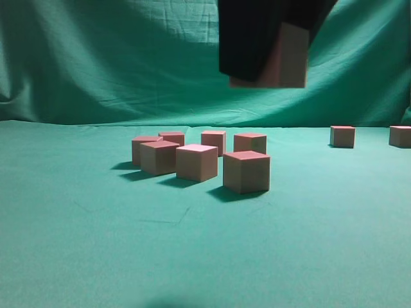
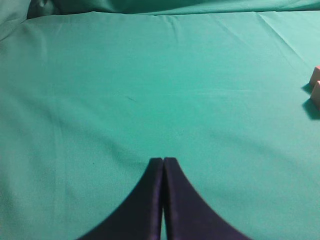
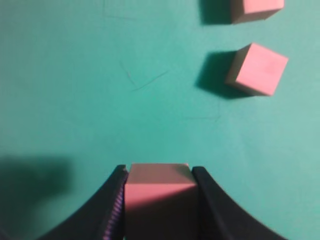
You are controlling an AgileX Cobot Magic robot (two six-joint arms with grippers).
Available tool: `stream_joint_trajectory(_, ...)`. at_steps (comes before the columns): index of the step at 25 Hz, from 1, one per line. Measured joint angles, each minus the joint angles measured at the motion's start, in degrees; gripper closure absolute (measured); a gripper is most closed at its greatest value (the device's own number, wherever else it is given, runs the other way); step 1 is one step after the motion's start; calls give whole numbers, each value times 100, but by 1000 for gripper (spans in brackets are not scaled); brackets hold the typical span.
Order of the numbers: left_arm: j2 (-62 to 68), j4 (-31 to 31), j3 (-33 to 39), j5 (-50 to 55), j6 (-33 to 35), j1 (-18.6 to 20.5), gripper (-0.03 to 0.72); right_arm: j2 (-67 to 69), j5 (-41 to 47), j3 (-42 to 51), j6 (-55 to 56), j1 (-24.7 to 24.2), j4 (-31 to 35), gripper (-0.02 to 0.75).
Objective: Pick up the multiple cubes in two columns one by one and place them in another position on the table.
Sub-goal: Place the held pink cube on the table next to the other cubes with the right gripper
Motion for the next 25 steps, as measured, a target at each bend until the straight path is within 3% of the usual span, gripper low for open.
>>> stream_joint_trajectory(8, 0, 0, 0, 0, 0, 0, 688, 373, -356, 0, 584, 0, -681, 478)
stream_joint_trajectory(16, 0, 0, 0, 0, 0, 0, 688, 820, -692, 0, 851, -337, -811, 478)
stream_joint_trajectory(25, 0, 0, 0, 0, 0, 0, 688, 1325, -940, 0, 851, -382, -960, 478)
